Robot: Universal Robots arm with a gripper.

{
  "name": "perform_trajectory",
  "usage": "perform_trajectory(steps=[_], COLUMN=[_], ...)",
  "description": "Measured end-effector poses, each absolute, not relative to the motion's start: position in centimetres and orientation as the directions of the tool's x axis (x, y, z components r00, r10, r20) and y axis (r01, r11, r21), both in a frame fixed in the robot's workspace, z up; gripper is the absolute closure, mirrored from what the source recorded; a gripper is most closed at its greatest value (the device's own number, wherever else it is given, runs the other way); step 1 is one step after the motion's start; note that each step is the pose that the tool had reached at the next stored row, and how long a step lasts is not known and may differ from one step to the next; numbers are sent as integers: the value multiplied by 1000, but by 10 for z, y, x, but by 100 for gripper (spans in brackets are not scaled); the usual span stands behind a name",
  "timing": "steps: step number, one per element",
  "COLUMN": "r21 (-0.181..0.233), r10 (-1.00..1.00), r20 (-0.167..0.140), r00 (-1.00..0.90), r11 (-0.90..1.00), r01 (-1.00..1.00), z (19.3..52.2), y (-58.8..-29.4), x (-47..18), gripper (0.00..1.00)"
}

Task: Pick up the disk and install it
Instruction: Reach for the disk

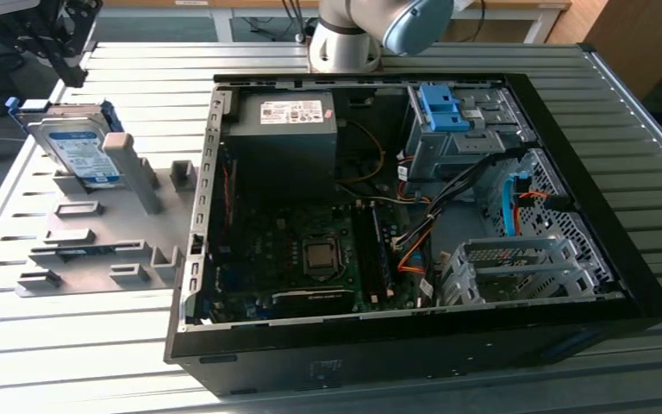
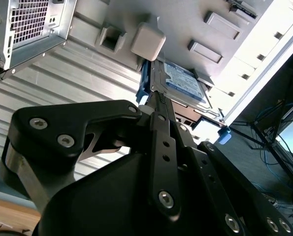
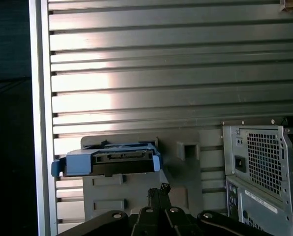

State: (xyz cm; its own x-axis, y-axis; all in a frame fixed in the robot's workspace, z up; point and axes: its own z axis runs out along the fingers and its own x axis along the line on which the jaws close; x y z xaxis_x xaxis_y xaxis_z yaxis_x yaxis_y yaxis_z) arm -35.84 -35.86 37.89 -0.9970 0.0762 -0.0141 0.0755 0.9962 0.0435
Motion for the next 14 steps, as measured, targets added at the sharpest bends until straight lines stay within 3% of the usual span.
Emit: perform_trajectory(steps=[14], r21=[44], r10=[76], r20=[-14], r00=[-997], r11=[996], r01=[75], z=[377], y=[-349], x=[-408], gripper=[89])
